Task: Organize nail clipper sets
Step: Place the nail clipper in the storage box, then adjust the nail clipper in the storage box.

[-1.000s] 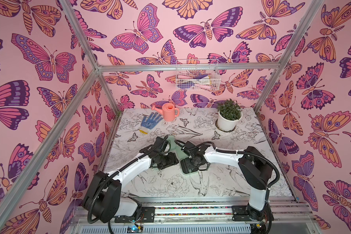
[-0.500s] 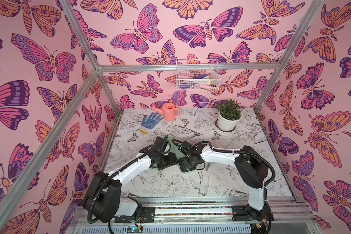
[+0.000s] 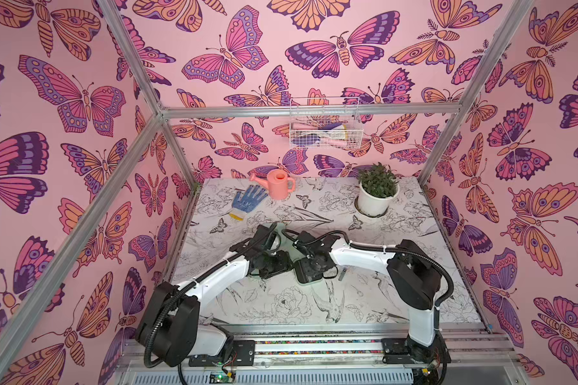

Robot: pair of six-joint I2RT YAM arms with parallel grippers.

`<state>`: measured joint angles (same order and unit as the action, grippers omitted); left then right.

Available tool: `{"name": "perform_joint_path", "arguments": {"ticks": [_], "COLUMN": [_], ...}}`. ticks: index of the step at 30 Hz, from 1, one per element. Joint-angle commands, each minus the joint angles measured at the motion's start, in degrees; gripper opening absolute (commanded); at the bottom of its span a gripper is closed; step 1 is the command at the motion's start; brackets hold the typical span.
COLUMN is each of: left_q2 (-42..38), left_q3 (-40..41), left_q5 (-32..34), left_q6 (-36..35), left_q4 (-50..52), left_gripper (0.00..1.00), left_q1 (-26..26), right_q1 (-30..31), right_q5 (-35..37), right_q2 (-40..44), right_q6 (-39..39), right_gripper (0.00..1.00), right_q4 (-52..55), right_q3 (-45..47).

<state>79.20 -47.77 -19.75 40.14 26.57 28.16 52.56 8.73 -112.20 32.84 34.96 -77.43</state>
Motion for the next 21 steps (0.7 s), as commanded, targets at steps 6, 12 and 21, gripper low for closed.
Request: {"name": "perform_joint_path", "arguments": {"ticks": [6,12,21], "left_q2": [-1.2,-1.2,-0.9], "left_q3": [0.4,0.5,0.5], "left_q5": [-0.4,-0.4,-0.2], "left_q6": [0.2,0.1,0.1], "left_q4": [-0.1,0.0,0.0], "left_gripper": [0.66,0.66,0.66], "left_q1": [0.1,0.1,0.1], "right_q1": [0.3,0.0,-0.9], "right_q5": [-0.9,0.0,0.2], "right_q2": [3.1,3.2,1.3], "right_q6": [-0.5,-0.5,-0.9], "right_gripper": [0.29,0.19,0.14], "right_q4": [1.5,1.5,1.3], "right_q3": [-2.3,-2.5,-2.8]}}
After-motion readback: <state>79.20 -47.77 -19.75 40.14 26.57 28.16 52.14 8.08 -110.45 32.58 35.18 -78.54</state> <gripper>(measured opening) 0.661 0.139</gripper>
